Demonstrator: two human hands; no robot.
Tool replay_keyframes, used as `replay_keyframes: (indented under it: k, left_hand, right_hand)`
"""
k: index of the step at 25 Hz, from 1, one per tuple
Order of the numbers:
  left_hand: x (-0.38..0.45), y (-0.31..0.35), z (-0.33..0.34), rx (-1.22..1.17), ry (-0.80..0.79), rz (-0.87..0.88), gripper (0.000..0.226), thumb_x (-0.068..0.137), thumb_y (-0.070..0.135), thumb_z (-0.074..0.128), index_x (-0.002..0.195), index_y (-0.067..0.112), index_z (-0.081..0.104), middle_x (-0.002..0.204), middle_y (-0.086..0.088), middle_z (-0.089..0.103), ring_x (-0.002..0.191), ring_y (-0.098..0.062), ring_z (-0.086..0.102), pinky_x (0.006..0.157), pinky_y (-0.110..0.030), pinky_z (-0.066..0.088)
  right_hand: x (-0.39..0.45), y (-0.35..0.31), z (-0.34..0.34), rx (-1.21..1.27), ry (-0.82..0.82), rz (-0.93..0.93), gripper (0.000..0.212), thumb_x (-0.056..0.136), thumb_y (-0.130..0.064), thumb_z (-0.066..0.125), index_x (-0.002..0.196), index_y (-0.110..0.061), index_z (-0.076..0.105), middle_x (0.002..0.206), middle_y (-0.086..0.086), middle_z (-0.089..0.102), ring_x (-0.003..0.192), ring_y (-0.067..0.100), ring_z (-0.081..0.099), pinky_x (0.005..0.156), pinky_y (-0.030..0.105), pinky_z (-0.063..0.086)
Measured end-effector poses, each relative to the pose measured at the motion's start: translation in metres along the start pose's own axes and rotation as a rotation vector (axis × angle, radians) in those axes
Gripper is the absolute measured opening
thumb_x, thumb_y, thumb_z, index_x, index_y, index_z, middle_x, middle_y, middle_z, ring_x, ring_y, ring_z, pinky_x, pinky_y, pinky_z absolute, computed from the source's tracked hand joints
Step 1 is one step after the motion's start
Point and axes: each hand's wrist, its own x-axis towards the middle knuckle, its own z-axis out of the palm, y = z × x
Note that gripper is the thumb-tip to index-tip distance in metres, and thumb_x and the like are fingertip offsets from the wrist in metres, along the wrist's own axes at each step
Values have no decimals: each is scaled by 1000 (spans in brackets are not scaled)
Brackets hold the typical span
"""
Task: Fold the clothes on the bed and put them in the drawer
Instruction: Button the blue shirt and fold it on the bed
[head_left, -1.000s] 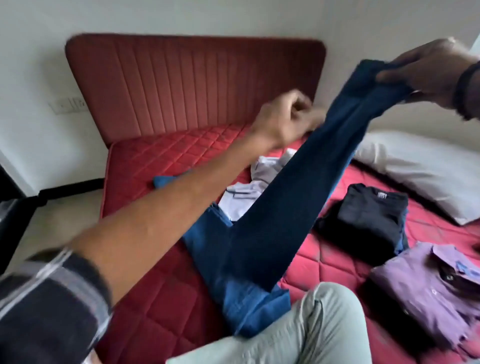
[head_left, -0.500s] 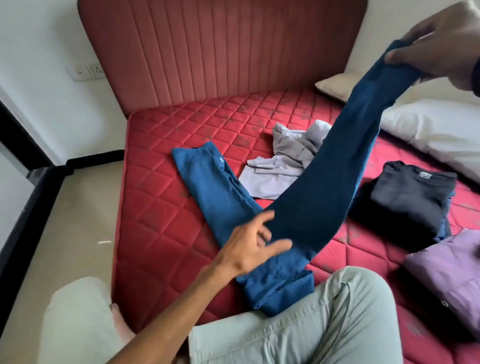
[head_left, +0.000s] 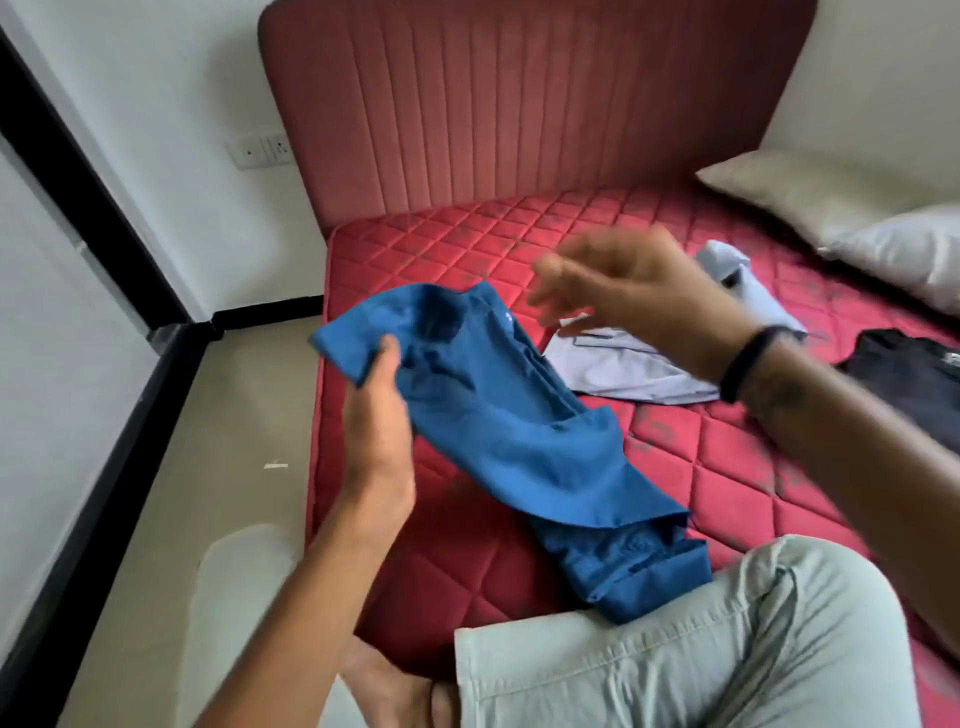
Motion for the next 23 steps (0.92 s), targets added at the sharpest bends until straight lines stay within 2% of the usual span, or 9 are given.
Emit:
replay_keyframes:
  k: [3, 5, 8, 11, 13, 15, 16, 20, 23]
  left_hand:
    - [-8, 10, -50, -89, 217, 33, 30, 106, 31, 52, 122, 13, 68, 116, -1, 76, 110, -19, 71, 112, -46, 47]
    - [-17, 13, -56, -117, 302, 100, 30, 107, 33, 50, 127, 16, 66, 120, 4, 74, 110, -12, 71, 106, -37, 51]
    - [0, 8, -41, -144, 355, 160, 34, 106, 38, 52, 128, 16, 64, 125, 0, 71, 115, -14, 69, 105, -33, 51]
    - [51, 5, 18, -64, 354, 166, 31, 104, 45, 51, 106, 18, 66, 104, -1, 70, 100, -18, 69, 93, -32, 52]
    - [103, -8, 64, 34, 379, 132, 38, 106, 46, 46, 110, 12, 64, 105, -1, 65, 94, -18, 64, 87, -30, 45]
    - [157, -31, 105, 146, 386, 108, 61, 102, 54, 42, 138, 5, 55, 129, -8, 64, 116, -28, 62, 97, -34, 45]
    - [184, -47, 121, 204, 388, 92, 67, 101, 55, 40, 148, 7, 46, 138, -14, 60, 125, -35, 59, 104, -39, 44]
    - [267, -122, 157, 638, 311, -106, 70, 109, 50, 31, 164, 14, 9, 162, -27, 26, 145, -41, 37, 117, -44, 27]
    - [288, -178, 145, 1082, -78, -303, 86, 100, 74, 22, 164, 18, 11, 170, -17, 10, 156, -36, 13, 125, -51, 7]
  right_hand:
    - [-40, 104, 43, -356, -47, 84, 82, 92, -84, 28, 106, -14, 69, 102, 4, 74, 97, 11, 67, 91, 49, 54]
    - [-75, 169, 79, -438, -201, 171, 91, 91, -87, 17, 136, -22, 61, 142, 2, 61, 135, 4, 47, 116, 42, 38]
    - [-109, 213, 103, -458, -310, 273, 86, 87, -91, 21, 158, -43, 29, 169, -8, 18, 156, 4, 5, 129, 32, 6]
    - [-111, 216, 97, -440, -333, 253, 100, 75, -97, 41, 158, -50, 11, 165, -26, 5, 154, -2, -5, 126, 22, 1]
    - [-111, 218, 98, -371, -326, 302, 113, 59, -103, 52, 151, -61, 3, 157, -41, 1, 150, -11, 0, 122, 16, 9]
    - [-109, 233, 99, -305, -217, 391, 109, 39, -109, 48, 135, -77, 9, 143, -47, 38, 138, -13, 36, 106, 12, 33]
    - [-108, 239, 97, -268, -152, 455, 107, 34, -111, 43, 129, -68, 21, 121, -36, 61, 120, -11, 57, 94, 10, 40]
    - [-100, 258, 81, 64, 63, 605, 94, 51, -105, 46, 112, -35, 56, 92, -20, 76, 82, -9, 69, 85, 20, 53]
    - [-95, 256, 68, 215, 169, 651, 58, 72, -84, 60, 105, -37, 66, 76, -6, 76, 70, 3, 61, 75, 25, 49]
